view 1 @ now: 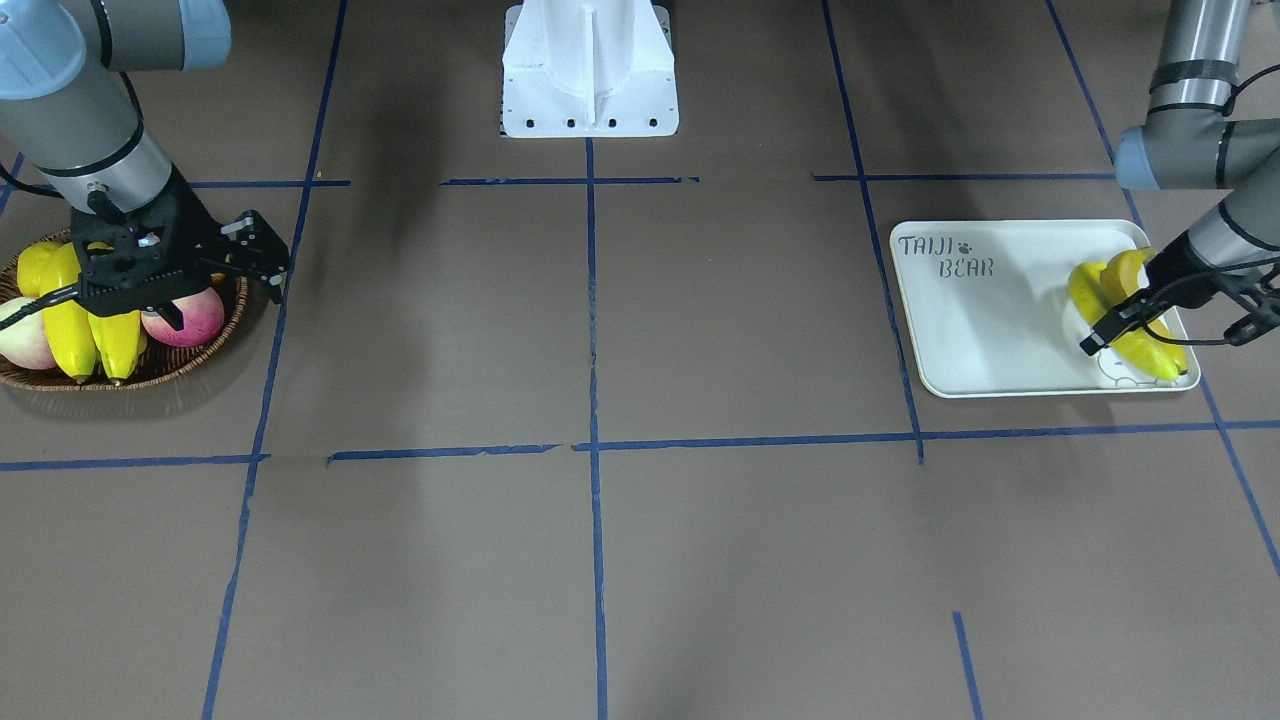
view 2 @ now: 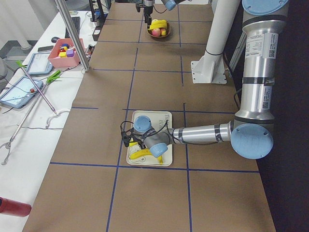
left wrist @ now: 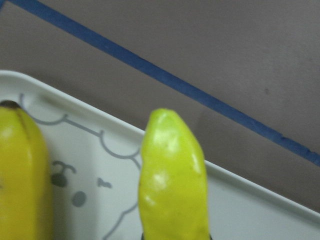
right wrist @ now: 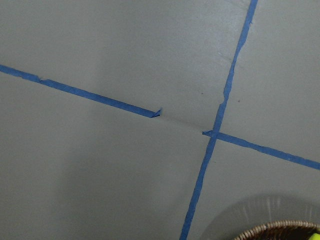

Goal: Transfer all bananas from basket to plate

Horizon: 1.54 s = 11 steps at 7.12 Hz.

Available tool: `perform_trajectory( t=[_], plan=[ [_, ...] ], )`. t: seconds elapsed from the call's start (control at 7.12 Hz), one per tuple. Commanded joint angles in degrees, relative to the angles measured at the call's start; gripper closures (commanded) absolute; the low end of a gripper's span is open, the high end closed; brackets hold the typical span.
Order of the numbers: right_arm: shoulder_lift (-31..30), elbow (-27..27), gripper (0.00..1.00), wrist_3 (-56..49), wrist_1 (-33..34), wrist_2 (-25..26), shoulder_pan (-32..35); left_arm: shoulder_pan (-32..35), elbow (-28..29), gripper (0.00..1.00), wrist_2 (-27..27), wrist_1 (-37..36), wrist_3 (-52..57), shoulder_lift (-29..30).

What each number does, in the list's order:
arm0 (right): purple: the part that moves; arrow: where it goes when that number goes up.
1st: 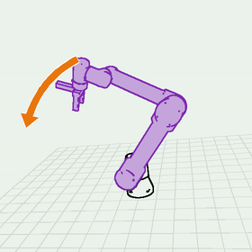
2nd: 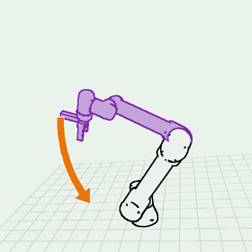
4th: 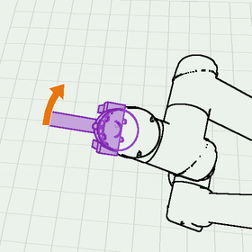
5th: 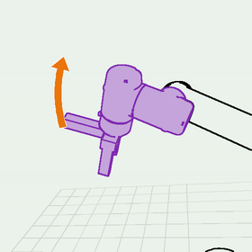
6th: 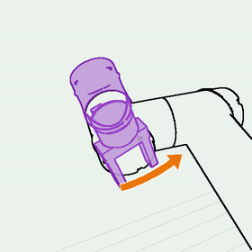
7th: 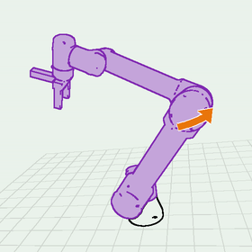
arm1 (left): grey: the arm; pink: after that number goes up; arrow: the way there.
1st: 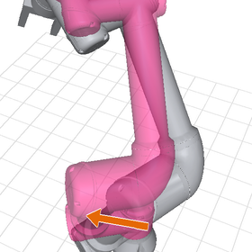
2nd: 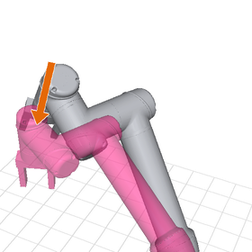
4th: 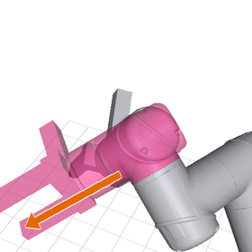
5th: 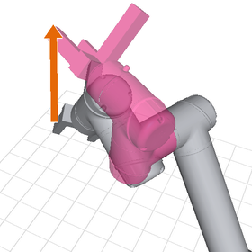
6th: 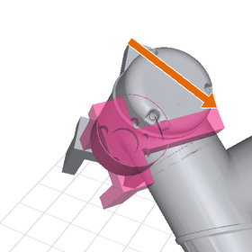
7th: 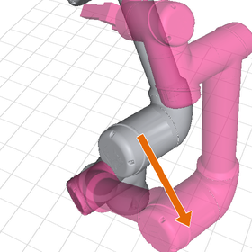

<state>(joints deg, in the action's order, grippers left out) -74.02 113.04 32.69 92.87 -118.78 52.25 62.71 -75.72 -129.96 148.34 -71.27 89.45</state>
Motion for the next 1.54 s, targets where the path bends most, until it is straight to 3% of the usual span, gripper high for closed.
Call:
perform_trajectory(
  t=[0.0,0.14,0.28,0.56,0.7,0.84,0.98,1.26,1.4],
  plan=[
    [-1.1,0.8,0.00,-0.3,-0.1,0.0,0.3,4.8,0.5,0.00,-3.6,0.0,4.6,-0.2],
    [-3.7,2.6,0.00,-0.3,-0.3,0.0,0.5,7.4,0.5,0.00,-10.0,-0.1,4.7,0.5],
    [-6.8,4.8,0.00,-0.6,-0.7,0.2,0.5,9.7,0.0,0.00,-13.1,0.0,4.6,2.6],
    [-13.4,8.5,0.02,-3.6,-1.0,1.0,0.6,10.6,-0.7,0.00,-13.2,0.0,4.6,5.2],
    [-19.4,8.5,0.05,-4.2,-8.7,1.4,0.6,10.6,-1.4,0.00,-12.6,0.2,4.7,5.4],
    [-25.9,6.6,0.06,-4.0,-20.7,1.3,0.7,10.6,-1.5,0.00,-12.4,0.2,4.7,5.5],
    [-31.0,4.5,0.13,-3.7,-29.0,0.9,1.4,10.6,-1.9,0.00,-12.4,0.2,4.7,5.4],
    [-33.8,3.3,0.40,-3.6,-31.3,0.2,2.7,10.6,-2.0,0.00,-12.5,0.3,4.6,5.4],
    [-33.7,1.2,0.41,-3.6,-31.4,0.2,3.0,10.6,-2.1,0.00,-12.6,0.4,4.6,5.4]
  ],
)
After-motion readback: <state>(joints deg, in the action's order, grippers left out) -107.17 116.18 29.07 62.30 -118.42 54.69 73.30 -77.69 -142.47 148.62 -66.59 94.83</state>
